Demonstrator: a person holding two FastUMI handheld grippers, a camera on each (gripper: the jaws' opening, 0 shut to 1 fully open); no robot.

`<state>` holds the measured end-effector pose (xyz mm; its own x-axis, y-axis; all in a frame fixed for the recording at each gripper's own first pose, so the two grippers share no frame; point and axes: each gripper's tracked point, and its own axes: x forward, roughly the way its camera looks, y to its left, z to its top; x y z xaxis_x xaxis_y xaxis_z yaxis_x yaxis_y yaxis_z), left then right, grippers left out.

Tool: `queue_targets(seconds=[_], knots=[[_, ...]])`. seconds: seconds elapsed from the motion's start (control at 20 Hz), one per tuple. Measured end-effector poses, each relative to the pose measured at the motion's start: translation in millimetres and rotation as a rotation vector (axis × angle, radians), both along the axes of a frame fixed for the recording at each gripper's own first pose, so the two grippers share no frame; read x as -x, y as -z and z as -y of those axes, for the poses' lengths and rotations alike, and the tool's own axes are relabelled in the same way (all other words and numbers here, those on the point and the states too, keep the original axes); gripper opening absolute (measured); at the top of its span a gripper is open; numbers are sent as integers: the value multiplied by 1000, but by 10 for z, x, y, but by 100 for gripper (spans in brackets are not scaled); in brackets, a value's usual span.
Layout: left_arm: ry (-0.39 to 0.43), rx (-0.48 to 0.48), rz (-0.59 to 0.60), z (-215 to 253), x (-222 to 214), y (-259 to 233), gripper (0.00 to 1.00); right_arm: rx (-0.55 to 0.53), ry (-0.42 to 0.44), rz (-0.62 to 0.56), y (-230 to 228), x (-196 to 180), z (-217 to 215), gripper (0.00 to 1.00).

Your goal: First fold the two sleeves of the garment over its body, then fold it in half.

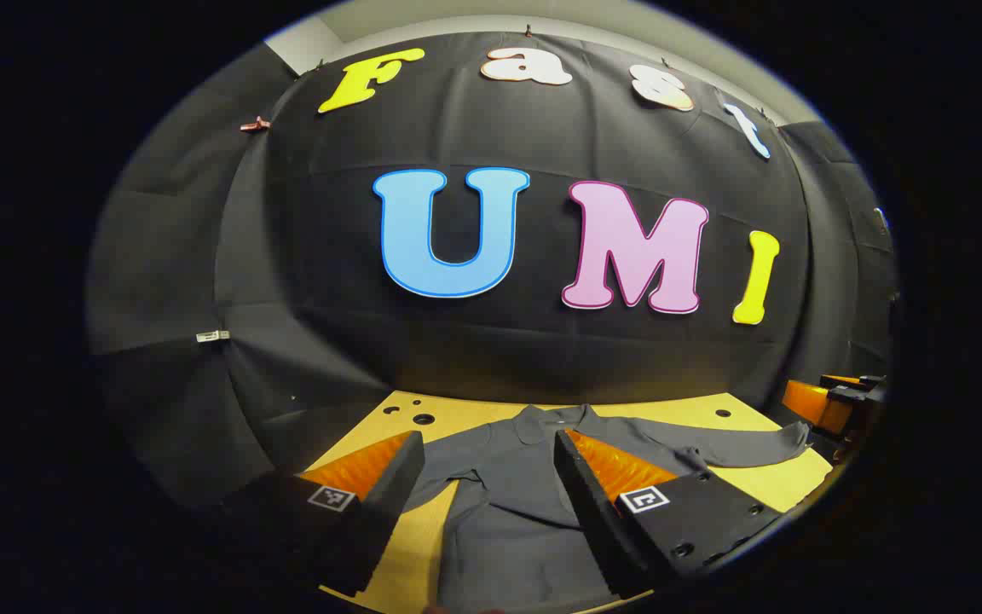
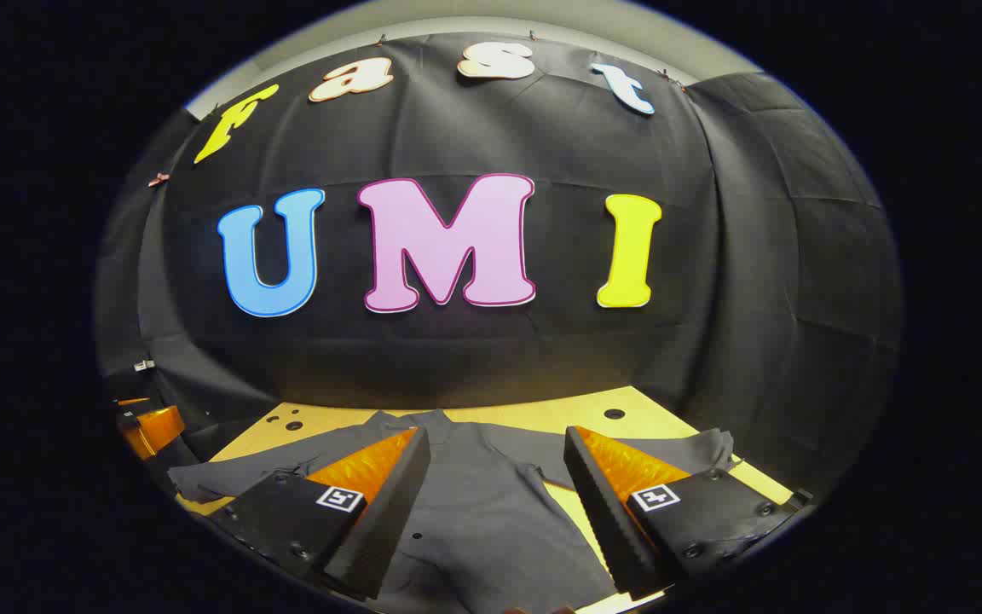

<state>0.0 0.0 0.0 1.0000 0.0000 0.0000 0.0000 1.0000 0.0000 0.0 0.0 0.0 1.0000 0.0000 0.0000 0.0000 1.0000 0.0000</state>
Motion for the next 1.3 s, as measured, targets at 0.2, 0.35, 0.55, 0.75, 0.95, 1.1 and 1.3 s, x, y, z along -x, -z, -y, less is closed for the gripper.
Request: queue_targets(seconds=[0.2, 0.35, 0.55, 0.75, 0.95, 1.1, 1.3], knots=[[1, -7, -10, -13, -43, 12, 96, 43, -24, -5, 16, -35, -76, 97], [0, -7, -20, -6, -63, 32, 97, 58, -37, 16, -80, -67, -114, 97], [-2, -48, -5, 20, -59, 18, 97, 83, -29, 14, -65, -125, -26, 98], [-12, -37, -15, 26, -64, 71, 97, 74, -4, -6, -15, -155, 117, 98], [-26, -42, -29, 20, -88, 120, 97, 72, 54, -43, 61, -252, 359, 98], [-46, -95, -36, 28, -77, 158, 97, 96, 95, -105, 244, -316, 567, 98], [-44, -92, -62, 111, -86, 242, 97, 43, 126, -142, 384, -399, 768, 98]])
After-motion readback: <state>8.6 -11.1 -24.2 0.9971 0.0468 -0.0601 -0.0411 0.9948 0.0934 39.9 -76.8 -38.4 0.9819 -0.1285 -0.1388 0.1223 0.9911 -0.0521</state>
